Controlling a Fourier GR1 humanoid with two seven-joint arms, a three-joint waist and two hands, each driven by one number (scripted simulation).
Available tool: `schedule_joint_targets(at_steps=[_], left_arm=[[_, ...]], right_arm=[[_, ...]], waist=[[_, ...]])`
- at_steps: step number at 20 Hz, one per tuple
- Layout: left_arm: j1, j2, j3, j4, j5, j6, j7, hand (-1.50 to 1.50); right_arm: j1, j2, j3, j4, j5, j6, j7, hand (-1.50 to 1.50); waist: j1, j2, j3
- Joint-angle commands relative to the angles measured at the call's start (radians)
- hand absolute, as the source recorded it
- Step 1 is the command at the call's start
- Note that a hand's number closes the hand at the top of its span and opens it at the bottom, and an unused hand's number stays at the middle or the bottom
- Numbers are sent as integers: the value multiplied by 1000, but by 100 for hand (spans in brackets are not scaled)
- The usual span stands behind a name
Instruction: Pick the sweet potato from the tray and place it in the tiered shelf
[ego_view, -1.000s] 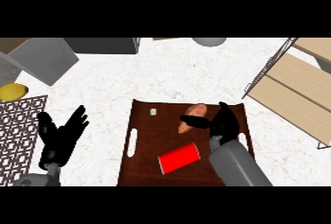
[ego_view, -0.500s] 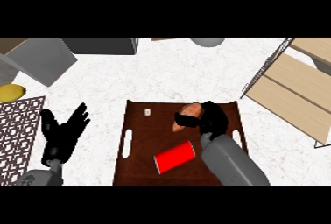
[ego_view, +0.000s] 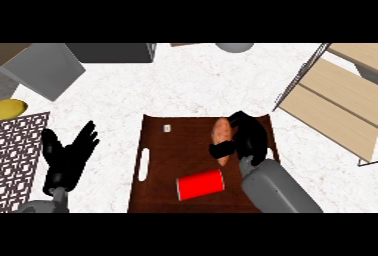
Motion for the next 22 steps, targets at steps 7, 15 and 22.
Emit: schedule_joint_targets(at_steps=[7, 15, 22], left_arm=[[19, 17, 40, 21, 2, -31, -22, 0], [12, -50, -4, 18, -40, 24, -23, 0], [6, -2, 27, -1, -20, -8, 18, 0]], right_arm=[[-61, -61, 34, -467, 345, 170, 315, 150], [-231, -110, -176, -677, 426, 465, 421, 150], [-334, -156, -359, -755, 377, 655, 424, 150]], waist=[[-25, -11, -2], [-26, -10, -2], [-18, -9, -2]])
